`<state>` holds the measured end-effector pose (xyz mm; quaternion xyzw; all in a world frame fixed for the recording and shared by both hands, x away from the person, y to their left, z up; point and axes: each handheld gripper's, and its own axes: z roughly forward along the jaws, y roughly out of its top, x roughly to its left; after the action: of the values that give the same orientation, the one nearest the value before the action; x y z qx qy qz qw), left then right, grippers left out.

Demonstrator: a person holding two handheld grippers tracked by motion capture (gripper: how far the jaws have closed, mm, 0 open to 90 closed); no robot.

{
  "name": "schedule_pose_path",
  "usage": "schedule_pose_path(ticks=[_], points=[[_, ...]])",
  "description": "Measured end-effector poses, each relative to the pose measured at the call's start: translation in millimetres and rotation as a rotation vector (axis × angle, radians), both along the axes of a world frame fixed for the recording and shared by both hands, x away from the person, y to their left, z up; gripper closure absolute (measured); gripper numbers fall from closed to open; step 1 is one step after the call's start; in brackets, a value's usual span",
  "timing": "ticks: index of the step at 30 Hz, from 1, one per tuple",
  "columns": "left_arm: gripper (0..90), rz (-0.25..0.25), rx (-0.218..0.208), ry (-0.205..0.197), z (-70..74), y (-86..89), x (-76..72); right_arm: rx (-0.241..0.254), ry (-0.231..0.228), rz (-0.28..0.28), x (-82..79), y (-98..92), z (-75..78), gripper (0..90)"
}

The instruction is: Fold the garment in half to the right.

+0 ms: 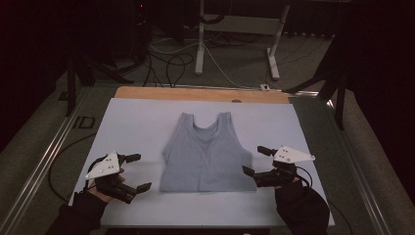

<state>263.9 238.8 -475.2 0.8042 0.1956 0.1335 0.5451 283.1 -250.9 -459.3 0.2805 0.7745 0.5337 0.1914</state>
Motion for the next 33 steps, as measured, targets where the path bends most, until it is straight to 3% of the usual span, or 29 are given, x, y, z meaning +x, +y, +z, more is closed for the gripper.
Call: schedule_pose_path(ticks=[14,21,30,33], points=[[0.4,-0.017,0.007,0.01,12.8,-6.5,6.4,-0.019,-0.049,0.033,23.5,16.5,28.5,9.2],[0.4,-0.034,0.012,0.012,16.7,-13.6,8.3,-0.019,-0.053,0.06,35.2,30.5,32.1,9.2],[0.4,0.003,0.025,0.012,21.5,-24.4,13.0,-0.033,-0.057,0.106,52.8,56.8,35.1,9.2],[0.4,-0.002,0.054,0.008,22.8,-31.2,13.4,-0.036,-0.053,0.129,61.5,67.4,35.2,9.3]])
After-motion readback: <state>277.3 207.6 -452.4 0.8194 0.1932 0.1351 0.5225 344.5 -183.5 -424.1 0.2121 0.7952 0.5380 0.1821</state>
